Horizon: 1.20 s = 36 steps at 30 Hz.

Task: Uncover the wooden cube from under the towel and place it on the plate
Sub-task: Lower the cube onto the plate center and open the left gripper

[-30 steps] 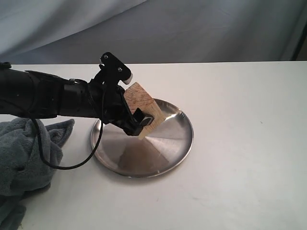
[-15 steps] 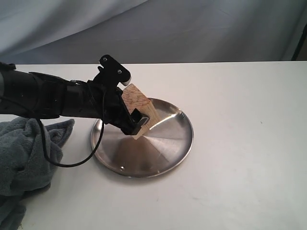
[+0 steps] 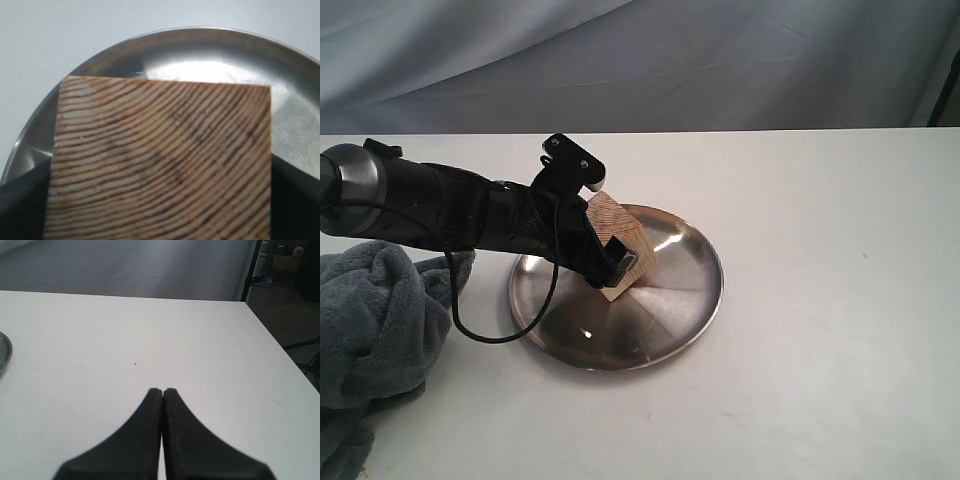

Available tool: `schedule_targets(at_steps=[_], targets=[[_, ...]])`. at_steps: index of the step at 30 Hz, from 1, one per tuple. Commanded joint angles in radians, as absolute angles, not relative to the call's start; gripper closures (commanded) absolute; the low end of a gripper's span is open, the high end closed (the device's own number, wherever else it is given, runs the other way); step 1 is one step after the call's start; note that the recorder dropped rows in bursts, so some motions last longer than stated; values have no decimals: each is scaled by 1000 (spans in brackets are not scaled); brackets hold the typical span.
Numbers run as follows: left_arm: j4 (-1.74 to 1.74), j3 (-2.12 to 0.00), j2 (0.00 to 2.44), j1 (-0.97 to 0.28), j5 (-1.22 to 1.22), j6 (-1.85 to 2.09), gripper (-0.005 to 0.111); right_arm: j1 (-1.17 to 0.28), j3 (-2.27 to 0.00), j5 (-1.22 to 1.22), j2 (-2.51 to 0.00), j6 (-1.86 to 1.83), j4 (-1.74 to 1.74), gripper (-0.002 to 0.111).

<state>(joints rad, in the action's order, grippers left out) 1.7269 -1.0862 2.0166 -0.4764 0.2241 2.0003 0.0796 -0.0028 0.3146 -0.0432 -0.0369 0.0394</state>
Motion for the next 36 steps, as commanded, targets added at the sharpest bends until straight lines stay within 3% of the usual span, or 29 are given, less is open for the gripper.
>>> schedule_targets(at_steps=[1, 7, 10, 13, 18, 20, 29, 36], targets=[[1744, -1099, 2014, -481, 232, 1991, 107, 79, 0, 308, -39, -45, 41, 108], [1744, -1099, 2013, -481, 232, 1991, 105, 79, 0, 308, -39, -45, 41, 108], [1744, -1099, 2013, -481, 202, 1991, 96, 79, 0, 308, -39, -45, 41, 108], [1744, -1099, 2013, -481, 163, 1989, 72, 79, 0, 308, -39, -45, 41, 108], [1744, -1099, 2013, -481, 156, 1906, 13, 79, 0, 308, -39, -45, 41, 108], [1744, -1099, 2012, -481, 156, 1895, 3, 79, 0, 308, -39, -45, 41, 108], [1744, -1099, 1989, -481, 156, 1892, 2, 79, 0, 308, -39, -45, 41, 108], [1744, -1095, 1749, -481, 156, 1867, 2, 79, 0, 308, -39, -45, 41, 108]])
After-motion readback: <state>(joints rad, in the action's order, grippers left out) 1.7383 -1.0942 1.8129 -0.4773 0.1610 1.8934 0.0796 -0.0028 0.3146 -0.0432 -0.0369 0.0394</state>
